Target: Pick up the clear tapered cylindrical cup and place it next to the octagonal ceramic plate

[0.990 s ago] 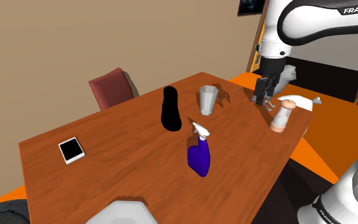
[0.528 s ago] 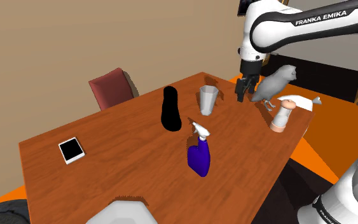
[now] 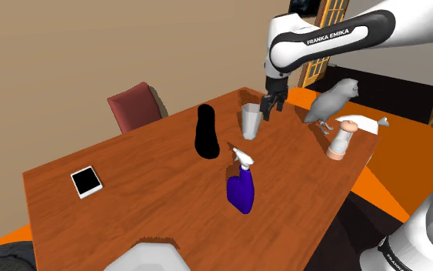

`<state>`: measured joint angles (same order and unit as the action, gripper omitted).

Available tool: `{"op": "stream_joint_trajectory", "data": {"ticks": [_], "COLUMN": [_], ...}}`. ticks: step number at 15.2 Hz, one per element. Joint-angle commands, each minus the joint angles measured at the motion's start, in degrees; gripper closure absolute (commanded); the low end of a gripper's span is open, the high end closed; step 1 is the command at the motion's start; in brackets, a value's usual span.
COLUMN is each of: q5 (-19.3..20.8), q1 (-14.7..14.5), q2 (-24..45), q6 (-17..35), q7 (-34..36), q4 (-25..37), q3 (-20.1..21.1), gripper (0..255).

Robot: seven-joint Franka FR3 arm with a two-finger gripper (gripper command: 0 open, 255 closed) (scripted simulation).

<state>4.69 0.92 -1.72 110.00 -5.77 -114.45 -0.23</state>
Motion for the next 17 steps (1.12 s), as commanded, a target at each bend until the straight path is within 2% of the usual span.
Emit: {"op": "stream_joint_trajectory", "data": {"ticks": [1, 6, 11, 17], "q5": [0.4, 1.2, 1.9, 2.0], "q1": [0.1, 0.1, 0.0, 0.2], "q2": [4.6, 15.2, 26.5, 27.8], "q6": [1.2, 2.4, 1.5, 5.5], "q7": [-0.2, -0.4, -0.8, -0.7], "q4": [4.0, 15.0, 28.5, 25.8], "q3": [-0.1, -0.2, -0.3, -0.4], "gripper": [0, 0, 0, 0]}}
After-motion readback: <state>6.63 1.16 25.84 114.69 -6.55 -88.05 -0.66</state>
